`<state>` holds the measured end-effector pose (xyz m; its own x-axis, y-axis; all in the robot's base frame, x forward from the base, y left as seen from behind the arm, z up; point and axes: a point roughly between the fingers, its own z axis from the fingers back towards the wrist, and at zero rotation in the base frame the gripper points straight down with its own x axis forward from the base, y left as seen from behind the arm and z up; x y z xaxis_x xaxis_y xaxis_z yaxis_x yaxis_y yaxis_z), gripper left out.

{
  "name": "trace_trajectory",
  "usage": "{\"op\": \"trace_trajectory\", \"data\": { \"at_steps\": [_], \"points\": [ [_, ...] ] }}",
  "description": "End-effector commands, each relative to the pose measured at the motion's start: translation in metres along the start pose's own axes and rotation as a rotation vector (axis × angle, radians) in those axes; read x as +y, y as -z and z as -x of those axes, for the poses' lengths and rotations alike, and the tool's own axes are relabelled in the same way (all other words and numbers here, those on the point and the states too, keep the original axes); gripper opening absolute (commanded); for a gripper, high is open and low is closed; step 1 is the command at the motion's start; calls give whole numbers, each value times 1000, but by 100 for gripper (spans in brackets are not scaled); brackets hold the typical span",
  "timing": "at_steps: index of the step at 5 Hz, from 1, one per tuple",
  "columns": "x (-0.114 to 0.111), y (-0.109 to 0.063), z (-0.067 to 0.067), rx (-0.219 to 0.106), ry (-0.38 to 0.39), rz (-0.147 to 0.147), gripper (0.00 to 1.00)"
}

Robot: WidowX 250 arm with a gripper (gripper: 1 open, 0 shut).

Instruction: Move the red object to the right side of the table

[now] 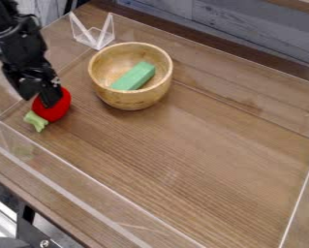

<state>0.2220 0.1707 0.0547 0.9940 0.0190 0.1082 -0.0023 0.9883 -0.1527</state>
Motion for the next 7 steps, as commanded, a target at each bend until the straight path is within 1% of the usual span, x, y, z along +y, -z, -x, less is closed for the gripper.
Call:
{"op": "trace_trajectory", "data": {
  "at_steps": [1, 2, 3, 4, 6, 7],
  "points": [
    [-5, -1, -1, -24, -3, -30, 100],
    [-5, 3, -2, -26, -13, -36, 100],
    [-8, -8, -2, -18, 3, -39, 100],
    [-8, -20, -5, -15, 17, -43, 100],
    [-7, -24, -10, -17, -18, -59, 100],
    [-6, -23, -8, -20, -64, -71, 100]
  ]
}}
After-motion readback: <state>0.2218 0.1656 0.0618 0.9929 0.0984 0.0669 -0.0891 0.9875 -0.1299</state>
